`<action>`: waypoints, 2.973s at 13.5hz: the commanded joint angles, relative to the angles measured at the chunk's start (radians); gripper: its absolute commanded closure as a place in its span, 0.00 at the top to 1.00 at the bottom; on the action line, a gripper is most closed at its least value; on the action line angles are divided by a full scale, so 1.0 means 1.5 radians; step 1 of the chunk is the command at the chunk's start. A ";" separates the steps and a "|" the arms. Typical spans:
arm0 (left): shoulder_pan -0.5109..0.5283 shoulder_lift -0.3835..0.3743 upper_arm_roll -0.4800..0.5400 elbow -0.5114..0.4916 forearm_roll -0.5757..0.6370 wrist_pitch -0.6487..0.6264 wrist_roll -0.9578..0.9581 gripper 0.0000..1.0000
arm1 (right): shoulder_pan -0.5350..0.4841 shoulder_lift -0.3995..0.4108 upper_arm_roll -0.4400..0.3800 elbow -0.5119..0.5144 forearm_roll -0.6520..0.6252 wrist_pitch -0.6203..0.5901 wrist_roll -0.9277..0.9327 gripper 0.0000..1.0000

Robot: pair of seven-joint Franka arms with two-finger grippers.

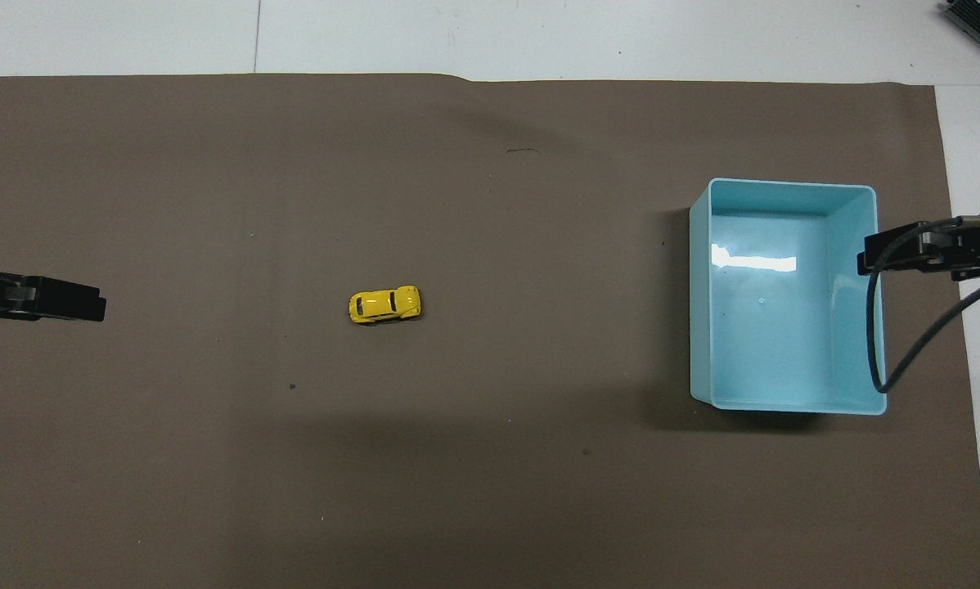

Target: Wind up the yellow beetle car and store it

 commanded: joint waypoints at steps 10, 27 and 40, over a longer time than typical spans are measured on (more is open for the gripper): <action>0.000 -0.002 0.001 -0.005 0.003 -0.005 -0.009 1.00 | -0.006 0.002 -0.002 0.007 0.006 -0.006 -0.018 1.00; -0.015 0.055 0.000 -0.051 0.003 0.122 -0.117 1.00 | -0.005 0.003 -0.001 0.007 0.006 -0.006 -0.018 1.00; -0.027 0.097 -0.001 -0.124 -0.004 0.208 -0.566 1.00 | -0.005 0.003 -0.001 0.006 0.006 -0.006 -0.018 1.00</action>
